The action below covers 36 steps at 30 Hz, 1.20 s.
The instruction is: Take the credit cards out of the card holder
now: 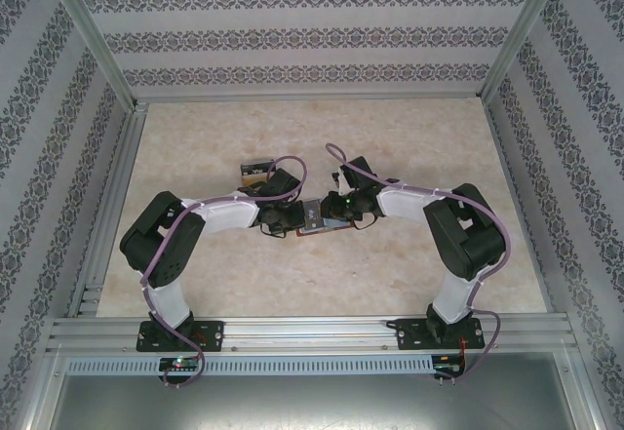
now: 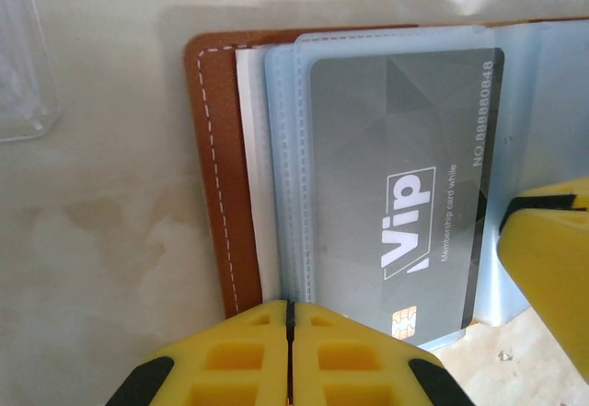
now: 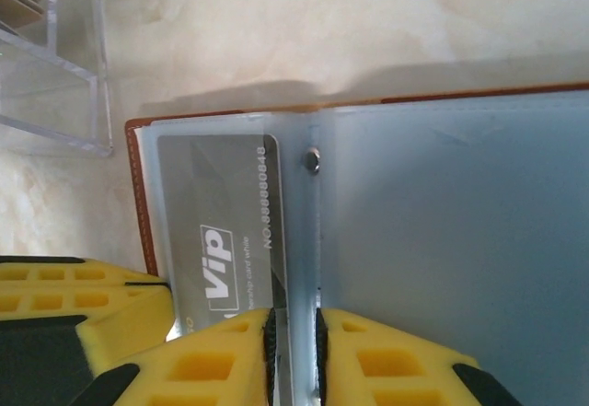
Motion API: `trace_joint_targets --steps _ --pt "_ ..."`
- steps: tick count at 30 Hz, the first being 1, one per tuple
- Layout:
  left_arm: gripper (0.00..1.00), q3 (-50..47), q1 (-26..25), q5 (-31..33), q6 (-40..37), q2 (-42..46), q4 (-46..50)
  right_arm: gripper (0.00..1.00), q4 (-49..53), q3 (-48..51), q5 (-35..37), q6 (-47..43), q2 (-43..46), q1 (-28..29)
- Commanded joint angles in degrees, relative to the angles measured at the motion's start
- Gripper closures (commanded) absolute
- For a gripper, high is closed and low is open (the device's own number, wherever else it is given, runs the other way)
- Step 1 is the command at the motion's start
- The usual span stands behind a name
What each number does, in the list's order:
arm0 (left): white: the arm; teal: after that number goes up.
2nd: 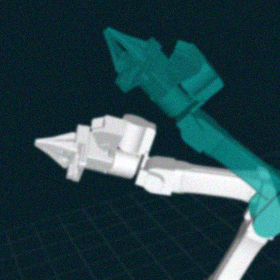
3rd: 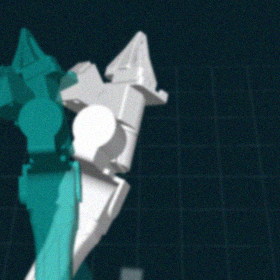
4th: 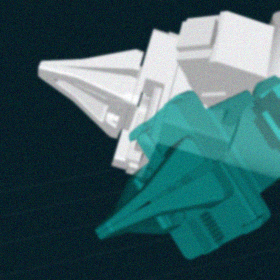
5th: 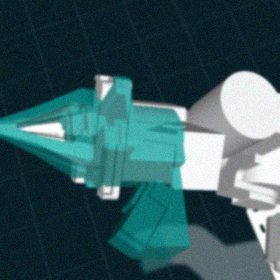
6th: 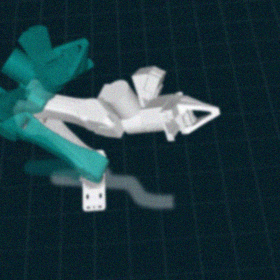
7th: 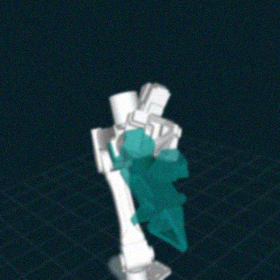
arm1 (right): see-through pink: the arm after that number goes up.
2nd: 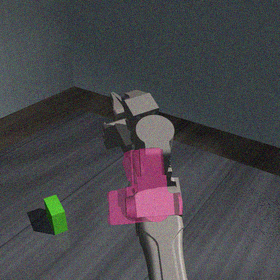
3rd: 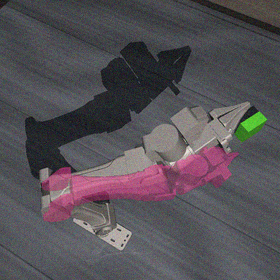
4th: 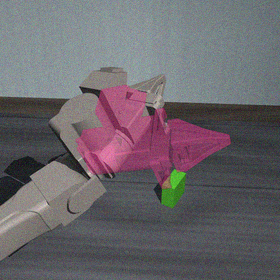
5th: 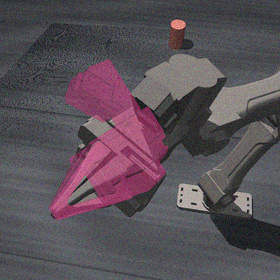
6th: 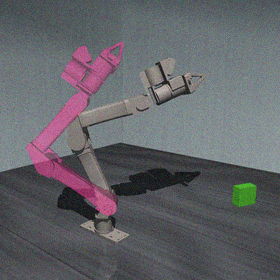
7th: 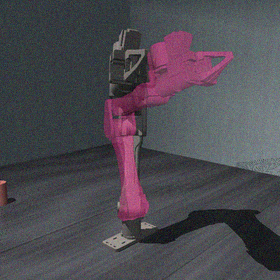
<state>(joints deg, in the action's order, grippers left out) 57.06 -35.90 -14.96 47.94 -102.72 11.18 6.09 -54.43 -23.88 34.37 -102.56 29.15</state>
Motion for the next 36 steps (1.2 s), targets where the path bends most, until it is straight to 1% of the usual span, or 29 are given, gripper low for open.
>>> trace_joint_targets --steps 1,11,13,14,15,22,34,35,36 --pt "0.92 1.14 0.28 -0.64 -0.73 -1.54 1.37 0.78 -0.85 -1.28 -1.73 0.24 -1.40 0.41" --pt "0.93 1.85 0.30 -1.06 -1.00 -1.86 1.56 0.83 -2.12 -1.16 -3.88 0.43 -2.28 -0.10" --pt "0.93 1.96 0.30 -1.04 -1.06 -1.81 1.74 0.88 -2.21 -1.05 -3.98 0.43 -2.36 -0.08" --pt "0.93 2.09 0.30 -0.96 -1.09 -1.82 1.98 0.92 -2.18 -0.94 -3.91 0.39 -2.20 -0.14" --pt "0.93 2.22 0.25 -0.88 -1.11 -1.76 2.13 0.94 -2.19 -0.64 -3.65 0.51 -1.92 -0.36" --pt "0.98 2.18 0.27 -0.33 -1.01 -1.92 3.15 0.99 -2.53 1.57 -4.03 0.18 0.12 -3.23" --pt "1.00 2.56 0.30 -0.19 -1.16 -2.24 3.67 0.98 -1.96 2.01 -5.21 -0.88 0.52 -4.61" --pt "1.00 2.55 0.30 -0.30 -1.17 -2.25 3.67 0.96 -2.17 2.18 -5.32 -0.88 0.53 -4.78" --pt "1.00 2.63 0.29 -0.33 -1.23 -2.31 3.67 0.89 -2.56 2.32 -5.62 -0.84 0.52 -4.80"
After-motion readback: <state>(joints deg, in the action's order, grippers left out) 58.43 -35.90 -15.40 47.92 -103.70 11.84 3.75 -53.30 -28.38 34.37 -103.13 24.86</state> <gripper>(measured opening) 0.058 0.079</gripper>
